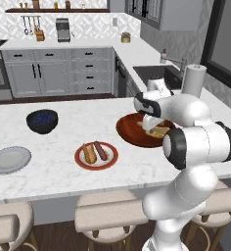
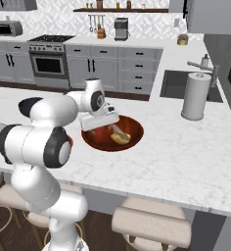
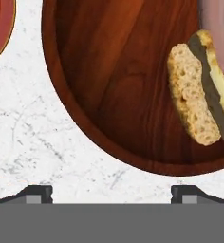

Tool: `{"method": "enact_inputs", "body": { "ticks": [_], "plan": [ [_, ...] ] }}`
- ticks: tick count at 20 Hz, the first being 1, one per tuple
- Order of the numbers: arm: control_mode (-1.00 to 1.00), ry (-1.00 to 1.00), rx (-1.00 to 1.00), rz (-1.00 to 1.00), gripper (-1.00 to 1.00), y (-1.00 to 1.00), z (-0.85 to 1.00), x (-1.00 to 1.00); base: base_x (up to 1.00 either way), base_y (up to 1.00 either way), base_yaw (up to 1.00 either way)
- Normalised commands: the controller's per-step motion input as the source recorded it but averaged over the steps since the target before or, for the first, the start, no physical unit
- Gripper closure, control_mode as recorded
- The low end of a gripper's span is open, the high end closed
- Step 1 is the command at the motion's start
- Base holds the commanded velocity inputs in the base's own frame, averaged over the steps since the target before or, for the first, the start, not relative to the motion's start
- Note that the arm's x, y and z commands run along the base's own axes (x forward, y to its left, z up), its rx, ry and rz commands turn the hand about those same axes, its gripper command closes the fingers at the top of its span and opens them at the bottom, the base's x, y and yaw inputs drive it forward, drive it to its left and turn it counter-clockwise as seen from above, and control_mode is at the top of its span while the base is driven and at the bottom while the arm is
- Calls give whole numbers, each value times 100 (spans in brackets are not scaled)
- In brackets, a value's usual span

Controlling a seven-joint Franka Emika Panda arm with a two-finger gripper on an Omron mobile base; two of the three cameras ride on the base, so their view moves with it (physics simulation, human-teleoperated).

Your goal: Place one bun and one sausage from the bowl on each plate.

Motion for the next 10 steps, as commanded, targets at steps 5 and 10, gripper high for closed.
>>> {"method": "enact_inputs", "body": {
  "ticks": [5, 10],
  "plan": [
    [-100, 0, -3, 42, -100, -60, -6, 34, 0, 0, 0],
    [-100, -7, 0, 18, -100, -2, -27, 51, 0, 0, 0]
  ]
}}
